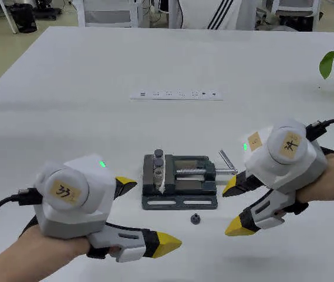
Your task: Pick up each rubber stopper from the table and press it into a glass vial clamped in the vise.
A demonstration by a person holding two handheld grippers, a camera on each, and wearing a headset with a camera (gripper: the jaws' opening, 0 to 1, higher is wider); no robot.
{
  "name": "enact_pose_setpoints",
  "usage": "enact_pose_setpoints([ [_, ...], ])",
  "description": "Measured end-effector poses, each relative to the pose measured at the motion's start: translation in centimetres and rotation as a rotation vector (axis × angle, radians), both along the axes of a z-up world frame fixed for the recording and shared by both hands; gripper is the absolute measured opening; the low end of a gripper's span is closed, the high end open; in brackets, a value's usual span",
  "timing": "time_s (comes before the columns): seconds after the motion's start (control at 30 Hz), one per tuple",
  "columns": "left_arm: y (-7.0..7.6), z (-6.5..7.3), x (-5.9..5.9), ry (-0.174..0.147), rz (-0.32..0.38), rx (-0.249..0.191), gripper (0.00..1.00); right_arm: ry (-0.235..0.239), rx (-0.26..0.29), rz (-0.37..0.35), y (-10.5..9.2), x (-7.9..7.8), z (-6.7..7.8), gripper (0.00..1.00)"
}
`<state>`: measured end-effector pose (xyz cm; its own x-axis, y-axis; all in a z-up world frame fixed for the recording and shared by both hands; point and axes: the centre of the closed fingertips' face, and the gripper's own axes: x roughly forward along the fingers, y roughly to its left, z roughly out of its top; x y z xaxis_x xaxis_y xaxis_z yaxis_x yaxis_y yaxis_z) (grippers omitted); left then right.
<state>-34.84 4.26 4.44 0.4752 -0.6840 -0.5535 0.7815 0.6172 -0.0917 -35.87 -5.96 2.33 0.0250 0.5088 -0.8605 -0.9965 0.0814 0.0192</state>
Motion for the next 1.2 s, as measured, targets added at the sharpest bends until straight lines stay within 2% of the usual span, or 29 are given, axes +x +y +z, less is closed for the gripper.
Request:
enact_pose_setpoints([
  [0.1, -0.8, -0.4, 0.3, 0.010, -0.026, 0.026, 0.77, 0.005, 0.024, -0.038, -1.0, -0.5, -0.3, 0.47],
  [0.23, -2.0, -0.7, 0.5, 0.020, -0.045, 0.038, 0.73, -0.006, 0.023, -0.090, -2.6, -0.8, -0.7, 0.57],
  [0.3, -2.8, -0.7, 0.5, 0.030, -0.054, 0.034, 0.71, -0.012, 0.048, -0.128, -3.2, -1.0, -0.6, 0.60],
  [0.43, -3.7, -2.0, 0.4, 0.068, -0.083, 0.068, 0.61, -0.003, 0.084, -0.197, -4.3, -1.6, -0.6, 0.63],
  [0.57, -4.8, -2.8, 0.4, 0.073, -0.124, 0.121, 0.53, 0.004, 0.118, -0.244, -5.0, -2.3, -0.8, 0.67],
  [0.63, -5.2, -3.2, 0.9, 0.078, -0.121, 0.132, 0.48, -0.006, 0.119, -0.259, -5.6, -2.6, -1.0, 0.65],
  [0.67, -5.5, -3.4, 1.1, 0.086, -0.123, 0.136, 0.47, -0.034, 0.116, -0.272, -6.0, -2.6, -0.9, 0.64],
  [0.73, -5.9, -3.6, 1.2, 0.097, -0.127, 0.154, 0.42, -0.035, 0.133, -0.293, -6.1, -3.1, -0.7, 0.65],
  [0.77, -6.1, -3.8, 1.4, 0.090, -0.139, 0.172, 0.38, -0.036, 0.152, -0.309, -6.2, -3.2, -0.5, 0.64],
  [0.9, -6.3, -4.7, 2.1, 0.096, -0.163, 0.232, 0.25, -0.035, 0.185, -0.338, -6.4, -3.8, -0.3, 0.63],
  [0.97, -6.3, -5.1, 2.3, 0.110, -0.166, 0.272, 0.19, -0.035, 0.194, -0.341, -6.5, -4.3, -0.1, 0.62],
  [1.1, -6.8, -5.5, 2.6, 0.124, -0.187, 0.299, 0.13, -0.042, 0.210, -0.350, -6.5, -4.6, 0.3, 0.62],
  [1.2, -6.7, -5.9, 2.8, 0.127, -0.203, 0.339, 0.12, -0.046, 0.230, -0.363, -6.5, -4.6, 0.7, 0.61],
])
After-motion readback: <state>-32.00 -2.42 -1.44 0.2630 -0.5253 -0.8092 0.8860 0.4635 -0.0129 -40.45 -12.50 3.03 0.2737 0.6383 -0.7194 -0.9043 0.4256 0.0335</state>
